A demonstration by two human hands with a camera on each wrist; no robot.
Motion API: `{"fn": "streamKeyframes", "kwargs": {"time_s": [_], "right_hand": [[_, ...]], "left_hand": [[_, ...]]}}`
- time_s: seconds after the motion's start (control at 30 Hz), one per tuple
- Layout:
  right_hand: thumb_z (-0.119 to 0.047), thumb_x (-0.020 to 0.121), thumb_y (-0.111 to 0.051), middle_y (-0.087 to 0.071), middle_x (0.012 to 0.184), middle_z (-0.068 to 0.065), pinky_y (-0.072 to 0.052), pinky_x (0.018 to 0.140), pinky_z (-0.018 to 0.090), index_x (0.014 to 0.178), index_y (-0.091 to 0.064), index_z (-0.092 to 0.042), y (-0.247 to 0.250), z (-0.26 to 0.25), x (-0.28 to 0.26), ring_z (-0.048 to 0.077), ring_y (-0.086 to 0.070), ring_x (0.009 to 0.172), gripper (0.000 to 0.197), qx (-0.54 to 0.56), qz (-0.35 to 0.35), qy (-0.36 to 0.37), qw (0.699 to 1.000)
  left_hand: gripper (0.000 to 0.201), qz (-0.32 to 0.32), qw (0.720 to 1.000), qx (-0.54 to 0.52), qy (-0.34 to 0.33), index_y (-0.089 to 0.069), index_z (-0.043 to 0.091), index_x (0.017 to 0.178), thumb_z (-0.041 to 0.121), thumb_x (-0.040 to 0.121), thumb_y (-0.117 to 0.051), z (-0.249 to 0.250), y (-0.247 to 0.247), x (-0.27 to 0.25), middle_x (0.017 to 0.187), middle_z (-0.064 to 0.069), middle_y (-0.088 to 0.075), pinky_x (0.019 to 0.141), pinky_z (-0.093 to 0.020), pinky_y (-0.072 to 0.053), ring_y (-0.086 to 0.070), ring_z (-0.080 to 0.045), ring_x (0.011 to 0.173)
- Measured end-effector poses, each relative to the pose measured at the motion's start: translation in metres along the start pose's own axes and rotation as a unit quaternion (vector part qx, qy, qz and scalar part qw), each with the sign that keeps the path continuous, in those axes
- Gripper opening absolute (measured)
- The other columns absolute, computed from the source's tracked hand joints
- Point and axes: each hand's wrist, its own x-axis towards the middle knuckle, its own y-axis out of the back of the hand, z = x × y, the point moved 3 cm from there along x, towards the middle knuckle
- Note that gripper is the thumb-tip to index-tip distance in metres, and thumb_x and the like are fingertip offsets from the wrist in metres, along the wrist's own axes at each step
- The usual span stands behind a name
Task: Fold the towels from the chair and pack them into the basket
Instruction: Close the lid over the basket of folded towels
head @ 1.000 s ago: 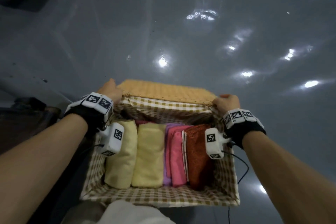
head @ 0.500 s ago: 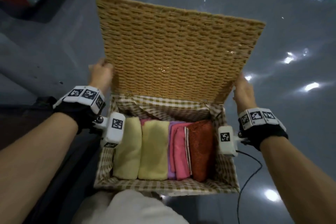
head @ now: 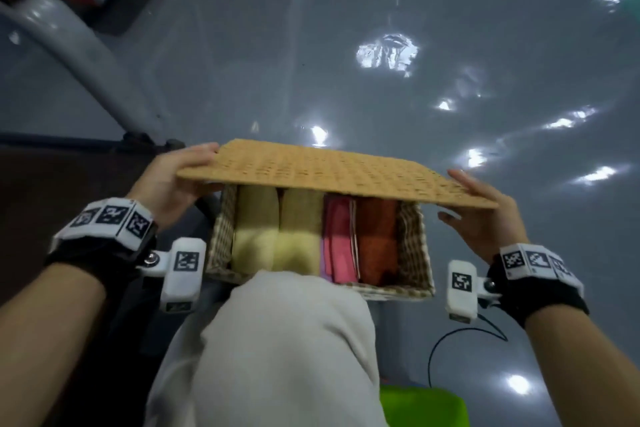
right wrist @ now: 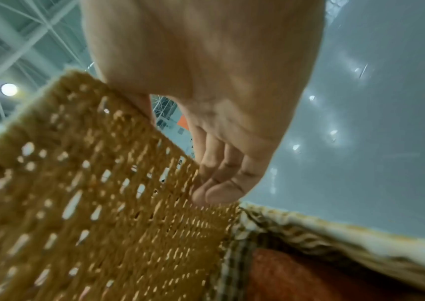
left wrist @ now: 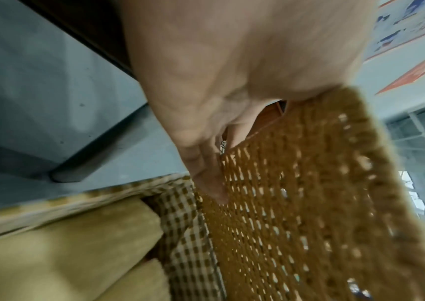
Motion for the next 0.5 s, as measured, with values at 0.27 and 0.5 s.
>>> {"fn": "streamKeyframes", "kwargs": {"time_s": [0.27,0.5], "right_hand": [[-0.005,0.084,-0.067,-0.066,0.112,0.004,-0.052,0.072,0.015,0.136,-0.047,-0.002,0.027,0.048,-0.026,0.009,-0.065,0.088,0.056,-0.235,0.062,0.026,0.97],[-0.019,0.079,-0.077,-0.056,0.12,0.013,-0.053,0.079,0.042,0.131,-0.051,-0.009,0.017,0.093,-0.021,0.026,-0.061,0.091,0.059,-0.445,0.133,0.022,0.885]], "left_hand": [[0.05,-0.079,0.932,0.353,-0.031,-0.051,0.027,0.128,0.008,0.085,-0.066,-0.053,0.018,-0.016,0.113,0.011,-0.066,0.094,-0.024,-0.046,-0.061,-0.004,0.104],[0.064,0.046,0.865,0.496,-0.058,-0.053,0.023,0.13,0.012,0.073,-0.077,-0.096,0.029,-0.008,0.122,-0.004,-0.063,0.099,-0.045,-0.046,-0.06,-0.022,0.111]]}}
